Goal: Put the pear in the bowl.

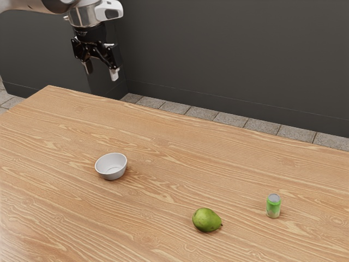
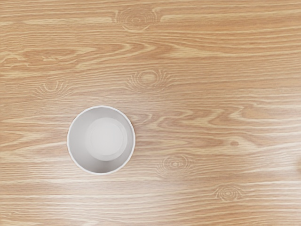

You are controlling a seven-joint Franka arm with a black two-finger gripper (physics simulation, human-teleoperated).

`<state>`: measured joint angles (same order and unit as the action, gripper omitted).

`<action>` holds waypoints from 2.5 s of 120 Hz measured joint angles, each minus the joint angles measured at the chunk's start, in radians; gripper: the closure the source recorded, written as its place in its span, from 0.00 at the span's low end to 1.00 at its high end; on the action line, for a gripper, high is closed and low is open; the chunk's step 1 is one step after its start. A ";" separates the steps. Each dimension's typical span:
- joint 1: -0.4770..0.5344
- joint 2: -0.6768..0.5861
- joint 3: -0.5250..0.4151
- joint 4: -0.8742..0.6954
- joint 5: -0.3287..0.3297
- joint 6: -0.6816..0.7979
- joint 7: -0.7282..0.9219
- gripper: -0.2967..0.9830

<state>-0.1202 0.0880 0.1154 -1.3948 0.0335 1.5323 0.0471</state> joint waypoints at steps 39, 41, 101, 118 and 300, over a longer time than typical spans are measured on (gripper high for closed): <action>0.051 0.004 -0.097 0.001 0.001 -0.001 0.018 0.23; 0.062 0.008 -0.136 0.001 0.002 -0.001 0.022 0.23; -0.077 0.231 -0.471 -0.466 0.023 0.504 0.229 0.23; -0.078 0.255 -0.471 -0.521 0.026 0.636 0.279 0.23; -0.018 0.269 -0.366 -0.536 0.054 0.829 0.544 0.65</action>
<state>-0.1386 0.3568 -0.2505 -1.9310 0.0875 2.3614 0.5913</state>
